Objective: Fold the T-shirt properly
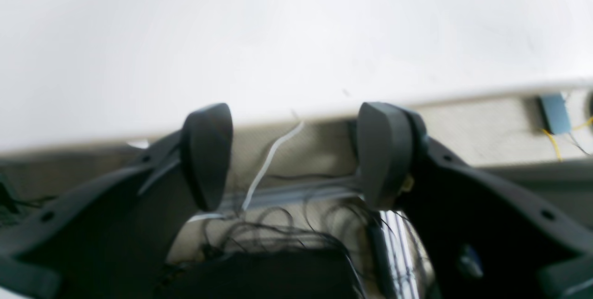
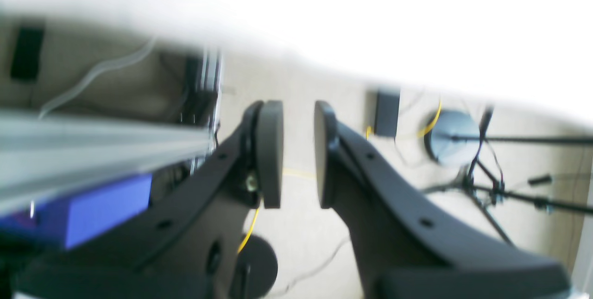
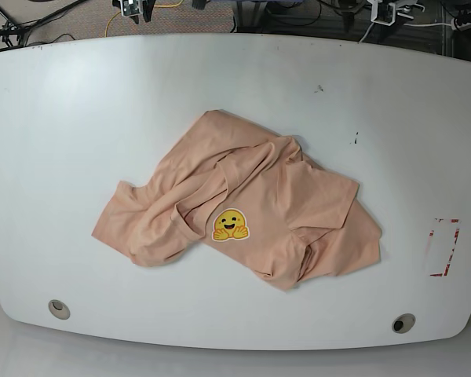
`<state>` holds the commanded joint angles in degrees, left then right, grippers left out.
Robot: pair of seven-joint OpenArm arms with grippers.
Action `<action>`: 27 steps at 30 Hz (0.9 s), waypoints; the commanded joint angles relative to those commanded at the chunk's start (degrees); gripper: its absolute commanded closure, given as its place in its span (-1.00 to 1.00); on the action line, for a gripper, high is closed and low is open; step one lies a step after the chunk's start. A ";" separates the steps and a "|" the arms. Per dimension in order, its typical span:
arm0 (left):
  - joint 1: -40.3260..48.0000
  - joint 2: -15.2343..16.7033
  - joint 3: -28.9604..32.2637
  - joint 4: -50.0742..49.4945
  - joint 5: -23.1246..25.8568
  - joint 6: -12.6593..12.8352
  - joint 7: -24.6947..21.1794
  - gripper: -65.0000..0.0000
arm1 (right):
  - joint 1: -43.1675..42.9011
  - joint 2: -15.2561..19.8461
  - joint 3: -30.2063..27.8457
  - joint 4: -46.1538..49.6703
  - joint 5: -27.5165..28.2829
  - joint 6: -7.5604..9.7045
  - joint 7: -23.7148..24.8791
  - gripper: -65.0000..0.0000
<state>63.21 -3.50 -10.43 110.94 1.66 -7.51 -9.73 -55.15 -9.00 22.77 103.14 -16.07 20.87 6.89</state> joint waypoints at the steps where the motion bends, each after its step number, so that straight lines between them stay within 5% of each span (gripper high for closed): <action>1: -0.15 0.04 -0.03 0.12 0.15 0.04 -0.02 -0.23 | 0.49 0.00 0.00 0.02 0.19 -0.01 -0.04 0.68; 27: -9.31 0.32 -3.54 0.53 0.03 0.21 -0.21 -0.24 | 11.54 0.00 -0.27 -0.12 -1.51 -0.39 0.17 0.68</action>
<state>53.90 -3.18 -13.96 111.46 1.69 -7.30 -9.95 -43.61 -9.00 22.50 103.01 -17.57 20.48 7.06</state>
